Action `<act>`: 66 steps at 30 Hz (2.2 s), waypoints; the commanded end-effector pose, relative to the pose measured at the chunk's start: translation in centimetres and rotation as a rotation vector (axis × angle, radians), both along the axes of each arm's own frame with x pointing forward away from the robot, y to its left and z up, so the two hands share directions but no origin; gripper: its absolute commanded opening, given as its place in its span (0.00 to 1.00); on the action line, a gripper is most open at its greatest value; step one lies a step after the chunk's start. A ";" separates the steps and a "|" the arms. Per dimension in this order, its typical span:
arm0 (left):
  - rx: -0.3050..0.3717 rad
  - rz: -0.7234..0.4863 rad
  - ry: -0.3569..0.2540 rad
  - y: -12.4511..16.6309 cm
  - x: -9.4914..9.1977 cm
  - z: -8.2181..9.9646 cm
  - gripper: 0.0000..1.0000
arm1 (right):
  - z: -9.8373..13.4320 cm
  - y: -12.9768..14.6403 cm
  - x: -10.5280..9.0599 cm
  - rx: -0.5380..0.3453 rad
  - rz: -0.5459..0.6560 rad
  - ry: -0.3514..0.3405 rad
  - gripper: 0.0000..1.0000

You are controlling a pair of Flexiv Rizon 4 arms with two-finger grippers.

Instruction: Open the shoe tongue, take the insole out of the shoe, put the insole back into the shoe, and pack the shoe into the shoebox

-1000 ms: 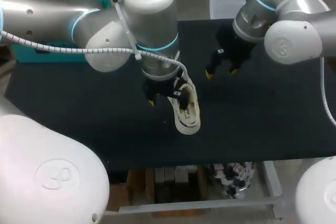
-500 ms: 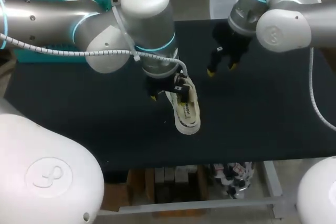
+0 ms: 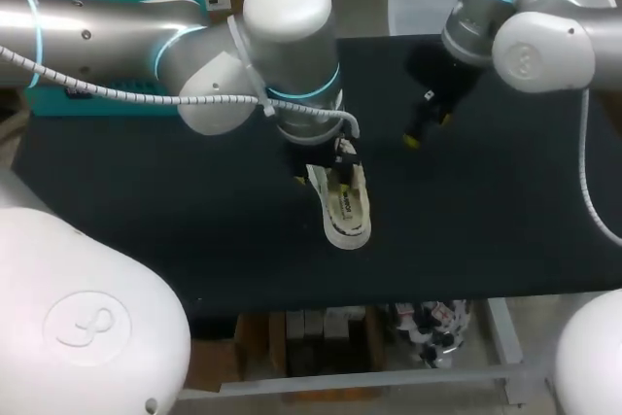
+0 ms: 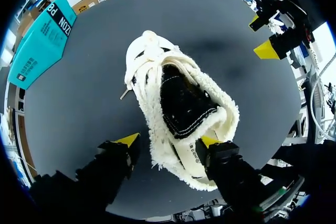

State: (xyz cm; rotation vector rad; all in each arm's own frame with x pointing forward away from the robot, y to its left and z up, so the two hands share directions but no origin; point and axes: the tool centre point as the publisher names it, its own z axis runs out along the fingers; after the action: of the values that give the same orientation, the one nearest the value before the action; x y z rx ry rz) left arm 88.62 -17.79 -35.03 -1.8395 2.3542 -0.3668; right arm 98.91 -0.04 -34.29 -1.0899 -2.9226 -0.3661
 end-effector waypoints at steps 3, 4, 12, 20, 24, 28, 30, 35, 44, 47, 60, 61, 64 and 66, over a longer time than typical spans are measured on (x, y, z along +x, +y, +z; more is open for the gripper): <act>-0.001 0.006 -0.008 -0.1 -0.1 -0.3 0.35 | 0.4 0.0 -1.5 -0.043 0.054 -0.033 1.00; -0.002 0.008 -0.007 0.0 0.0 -0.4 0.34 | 0.5 0.0 -1.6 -0.041 0.066 -0.035 1.00; -0.016 0.004 0.002 0.1 0.3 -0.7 0.34 | 0.4 -0.1 -2.4 -0.070 0.187 -0.066 1.00; -0.009 0.000 -0.010 -0.2 1.5 -0.8 0.22 | 0.6 -0.6 -3.0 -0.085 0.266 -0.083 1.00; -0.009 0.002 -0.008 -0.3 2.2 -0.9 0.00 | 0.6 -0.9 -3.0 -0.099 0.289 -0.076 1.00; -0.018 -0.005 -0.005 -0.4 2.3 -0.8 0.00 | 0.5 -0.8 -3.4 -0.104 0.321 -0.057 1.00; -0.018 -0.010 -0.003 -0.4 2.3 -0.6 0.00 | 0.5 -0.7 -3.4 -0.103 0.318 -0.050 1.00; -0.028 -0.044 -0.001 0.3 2.1 1.1 0.00 | 0.5 -0.7 -3.4 -0.103 0.318 -0.050 1.00; -0.057 -0.249 -0.013 3.6 2.0 6.2 0.00 | 0.5 -0.7 -3.4 -0.103 0.318 -0.050 1.00; -0.068 -0.326 -0.006 5.0 2.4 8.0 0.00 | 0.5 -0.7 -3.4 -0.103 0.318 -0.050 1.00; -0.064 -0.637 -0.001 11.3 6.0 15.8 0.00 | 0.5 -0.7 -3.4 -0.103 0.318 -0.050 1.00; -0.064 -0.670 -0.004 11.8 6.2 16.5 0.00 | 0.5 -0.7 -3.4 -0.103 0.318 -0.050 1.00; -0.060 -0.742 0.003 12.8 6.9 18.3 0.00 | 0.5 -0.7 -3.4 -0.103 0.318 -0.050 1.00; -0.035 -0.793 0.013 13.7 7.5 19.6 0.00 | 0.5 -0.7 -3.4 -0.103 0.318 -0.050 1.00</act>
State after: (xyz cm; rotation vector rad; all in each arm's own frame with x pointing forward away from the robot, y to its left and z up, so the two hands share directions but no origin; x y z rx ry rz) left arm 95.66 -5.39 -19.24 -0.8615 2.9114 -0.4717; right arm 95.46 -0.76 -33.81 -0.6107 -3.1166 -0.2447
